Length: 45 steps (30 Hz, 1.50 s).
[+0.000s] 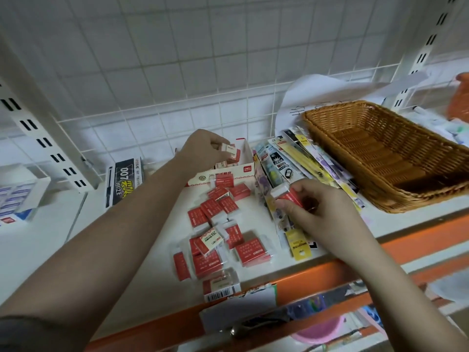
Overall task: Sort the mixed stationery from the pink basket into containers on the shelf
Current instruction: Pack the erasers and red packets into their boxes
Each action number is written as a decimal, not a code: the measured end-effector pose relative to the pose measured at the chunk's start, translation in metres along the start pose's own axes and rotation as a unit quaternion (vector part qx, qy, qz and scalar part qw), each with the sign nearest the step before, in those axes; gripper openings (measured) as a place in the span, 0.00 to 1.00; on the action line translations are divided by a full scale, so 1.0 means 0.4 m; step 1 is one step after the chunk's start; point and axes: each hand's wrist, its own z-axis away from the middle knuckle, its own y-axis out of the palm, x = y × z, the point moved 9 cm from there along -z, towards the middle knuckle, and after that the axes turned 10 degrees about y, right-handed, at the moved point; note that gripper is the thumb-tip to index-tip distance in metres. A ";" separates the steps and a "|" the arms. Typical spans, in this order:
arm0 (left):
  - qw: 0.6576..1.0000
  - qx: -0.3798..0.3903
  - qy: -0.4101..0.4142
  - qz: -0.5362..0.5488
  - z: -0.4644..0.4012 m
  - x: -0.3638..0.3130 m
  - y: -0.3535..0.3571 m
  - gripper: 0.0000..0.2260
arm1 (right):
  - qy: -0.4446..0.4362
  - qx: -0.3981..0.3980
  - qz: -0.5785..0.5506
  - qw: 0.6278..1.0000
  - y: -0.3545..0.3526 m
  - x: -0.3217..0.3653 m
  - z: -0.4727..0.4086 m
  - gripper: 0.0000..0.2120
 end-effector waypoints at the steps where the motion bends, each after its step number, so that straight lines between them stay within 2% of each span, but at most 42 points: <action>1: 1.000 0.004 0.011 -0.026 -0.003 -0.003 0.006 0.16 | 0.001 -0.003 0.000 1.000 -0.003 -0.005 0.002 0.08; 5: 0.992 -0.018 0.005 -0.127 -0.001 -0.004 0.019 0.13 | 0.004 -0.004 -0.001 1.000 -0.008 -0.014 0.001 0.07; 8: 0.980 -0.012 0.008 -0.201 -0.005 -0.010 0.027 0.18 | 0.004 -0.003 -0.003 1.000 -0.007 -0.013 -0.006 0.07; 14: 0.982 0.081 0.019 -0.172 -0.053 0.005 0.074 0.21 | -0.004 -0.006 0.001 1.000 -0.008 -0.010 -0.028 0.06; 18: 0.967 0.158 0.013 -0.199 -0.073 0.017 0.118 0.21 | -0.009 -0.010 -0.001 1.000 -0.013 0.002 -0.035 0.05; 21: 0.963 0.159 0.035 -0.215 -0.089 0.013 0.113 0.16 | -0.001 -0.009 -0.008 1.000 -0.017 -0.003 -0.044 0.06; 24: 0.966 0.166 0.068 -0.187 -0.085 -0.006 0.112 0.09 | 0.024 -0.024 -0.011 0.999 -0.028 -0.026 -0.064 0.06; 27: 0.953 0.207 0.058 -0.216 -0.078 -0.007 0.134 0.15 | 0.040 -0.062 0.003 0.997 -0.053 -0.038 -0.093 0.09; 30: 0.948 0.219 0.051 -0.227 -0.066 -0.017 0.137 0.17 | 0.033 -0.061 0.017 0.997 -0.065 -0.023 -0.128 0.09; 32: 0.952 0.213 0.057 -0.211 -0.043 -0.032 0.117 0.15 | 0.016 -0.043 0.030 0.998 -0.068 -0.003 -0.152 0.10; 36: 0.970 0.136 0.067 -0.192 0.041 -0.052 0.040 0.14 | -0.005 0.003 0.076 0.997 -0.040 0.042 -0.207 0.15; 39: 0.977 0.111 0.050 -0.172 0.133 -0.053 0.013 0.12 | -0.003 0.056 0.067 0.996 0.013 0.070 -0.251 0.15; 42: 0.985 0.097 0.011 -0.141 0.220 -0.037 0.007 0.11 | 0.018 0.092 -0.008 0.996 0.061 0.083 -0.282 0.08; 45: 0.988 0.084 -0.024 -0.125 0.277 -0.002 0.021 0.12 | 0.098 0.128 -0.114 0.980 0.101 0.056 -0.321 0.12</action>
